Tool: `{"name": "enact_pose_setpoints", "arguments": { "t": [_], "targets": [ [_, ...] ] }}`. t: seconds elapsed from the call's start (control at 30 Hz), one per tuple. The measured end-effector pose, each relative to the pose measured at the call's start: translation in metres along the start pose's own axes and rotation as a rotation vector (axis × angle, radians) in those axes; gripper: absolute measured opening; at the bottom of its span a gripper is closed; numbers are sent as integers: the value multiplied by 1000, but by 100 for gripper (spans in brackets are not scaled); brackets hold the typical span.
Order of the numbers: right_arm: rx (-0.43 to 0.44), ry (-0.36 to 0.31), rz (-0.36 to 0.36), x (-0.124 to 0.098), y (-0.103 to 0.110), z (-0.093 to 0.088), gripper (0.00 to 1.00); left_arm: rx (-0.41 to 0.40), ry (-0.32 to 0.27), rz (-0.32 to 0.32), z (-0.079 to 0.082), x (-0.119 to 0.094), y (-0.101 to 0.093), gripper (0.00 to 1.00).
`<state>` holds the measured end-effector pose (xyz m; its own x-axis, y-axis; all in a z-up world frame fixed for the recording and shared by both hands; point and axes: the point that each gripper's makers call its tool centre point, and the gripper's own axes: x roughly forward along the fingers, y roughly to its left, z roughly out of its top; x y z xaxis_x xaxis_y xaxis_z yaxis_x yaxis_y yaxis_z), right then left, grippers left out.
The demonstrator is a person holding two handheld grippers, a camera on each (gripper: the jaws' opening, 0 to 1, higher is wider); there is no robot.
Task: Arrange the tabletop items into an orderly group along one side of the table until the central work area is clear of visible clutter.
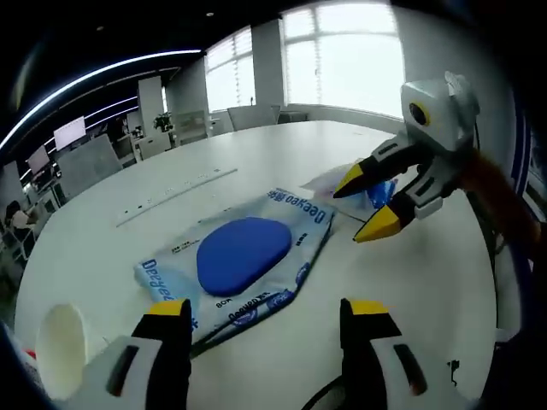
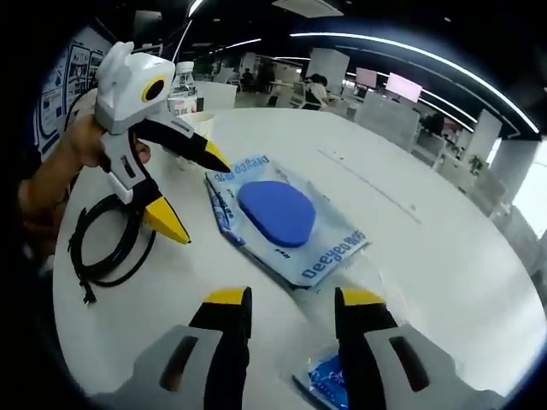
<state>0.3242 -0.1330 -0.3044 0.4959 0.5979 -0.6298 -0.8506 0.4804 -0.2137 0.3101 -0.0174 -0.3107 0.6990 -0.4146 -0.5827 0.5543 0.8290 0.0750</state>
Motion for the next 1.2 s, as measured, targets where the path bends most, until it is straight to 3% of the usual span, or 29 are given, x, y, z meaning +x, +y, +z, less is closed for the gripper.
{"name": "enact_pose_setpoints", "arguments": {
  "t": [0.5, 0.83, 0.93, 1.1, 1.2],
  "targets": [
    [27, 0, -15, 12, -6, -2, 28, 34, 25, -13, -2, 6, 2, 47],
    [36, -3, -27, 18, -13, 1, 26, 176, 99, 52, -7, 4, 15, 40],
    [49, -4, -25, 21, -15, 1, 25, 203, 105, 42, -7, 5, 13, 33],
    [50, -3, -31, 22, -20, 0, 19, 272, 123, 19, -8, 6, 9, 13],
    [56, -3, -34, 20, -18, -1, 16, 284, 120, 5, -9, 6, 3, 8]
  ]
}}
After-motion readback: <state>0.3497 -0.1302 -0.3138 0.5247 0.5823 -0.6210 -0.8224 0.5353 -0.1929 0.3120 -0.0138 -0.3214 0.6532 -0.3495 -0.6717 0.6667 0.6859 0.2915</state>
